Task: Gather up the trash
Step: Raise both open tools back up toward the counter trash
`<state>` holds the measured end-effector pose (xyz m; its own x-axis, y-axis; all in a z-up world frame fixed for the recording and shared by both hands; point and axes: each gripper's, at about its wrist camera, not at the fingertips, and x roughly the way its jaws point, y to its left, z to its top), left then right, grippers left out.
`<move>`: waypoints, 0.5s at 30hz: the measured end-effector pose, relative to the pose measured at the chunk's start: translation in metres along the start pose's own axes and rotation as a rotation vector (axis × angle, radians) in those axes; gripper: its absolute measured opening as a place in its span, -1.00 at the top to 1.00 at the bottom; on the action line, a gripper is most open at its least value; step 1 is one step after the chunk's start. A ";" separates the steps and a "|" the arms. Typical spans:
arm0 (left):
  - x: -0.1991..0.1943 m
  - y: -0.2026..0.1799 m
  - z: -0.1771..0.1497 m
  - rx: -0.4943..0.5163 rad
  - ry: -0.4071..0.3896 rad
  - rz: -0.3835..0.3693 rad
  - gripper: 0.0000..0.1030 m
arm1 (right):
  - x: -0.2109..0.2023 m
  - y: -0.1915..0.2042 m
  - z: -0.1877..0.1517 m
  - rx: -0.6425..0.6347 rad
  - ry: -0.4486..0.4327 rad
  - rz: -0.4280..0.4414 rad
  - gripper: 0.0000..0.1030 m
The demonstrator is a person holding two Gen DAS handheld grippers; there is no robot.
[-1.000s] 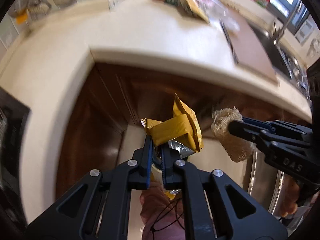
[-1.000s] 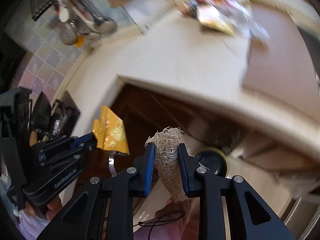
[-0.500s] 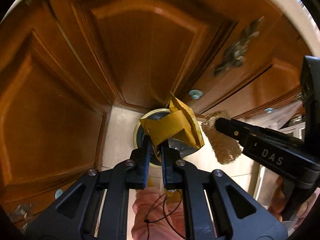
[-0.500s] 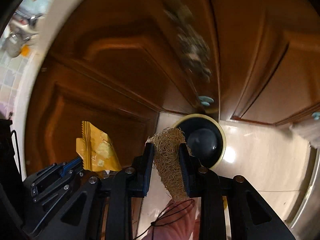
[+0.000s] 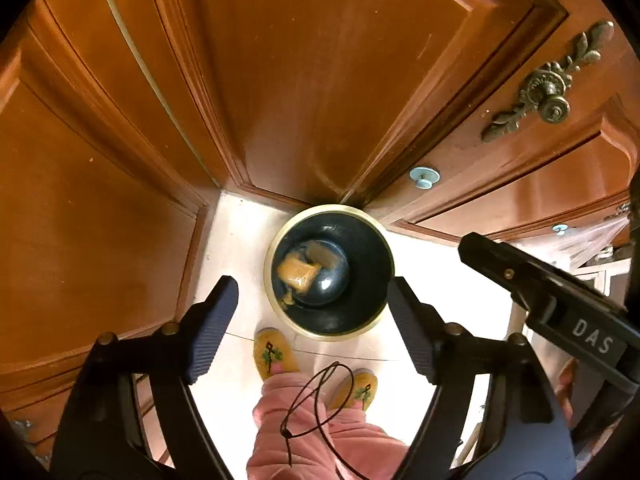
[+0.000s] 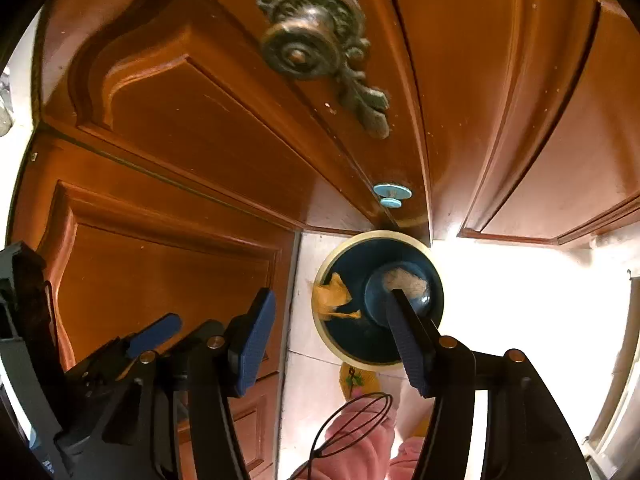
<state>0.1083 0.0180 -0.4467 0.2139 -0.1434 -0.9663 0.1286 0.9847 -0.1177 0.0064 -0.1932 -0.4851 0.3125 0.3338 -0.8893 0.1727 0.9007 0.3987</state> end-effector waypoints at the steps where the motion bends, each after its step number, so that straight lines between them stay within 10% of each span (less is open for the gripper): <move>1: -0.001 0.000 -0.001 0.002 0.002 0.001 -0.45 | -0.004 -0.001 -0.006 -0.008 -0.004 -0.002 -0.14; 15: -0.043 -0.019 0.009 0.009 -0.019 -0.001 -0.45 | -0.037 0.039 0.016 -0.040 -0.015 -0.035 -0.14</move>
<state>0.1059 0.0047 -0.4010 0.2324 -0.1467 -0.9615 0.1377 0.9836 -0.1168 0.0165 -0.1750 -0.4333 0.3206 0.2983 -0.8990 0.1466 0.9221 0.3582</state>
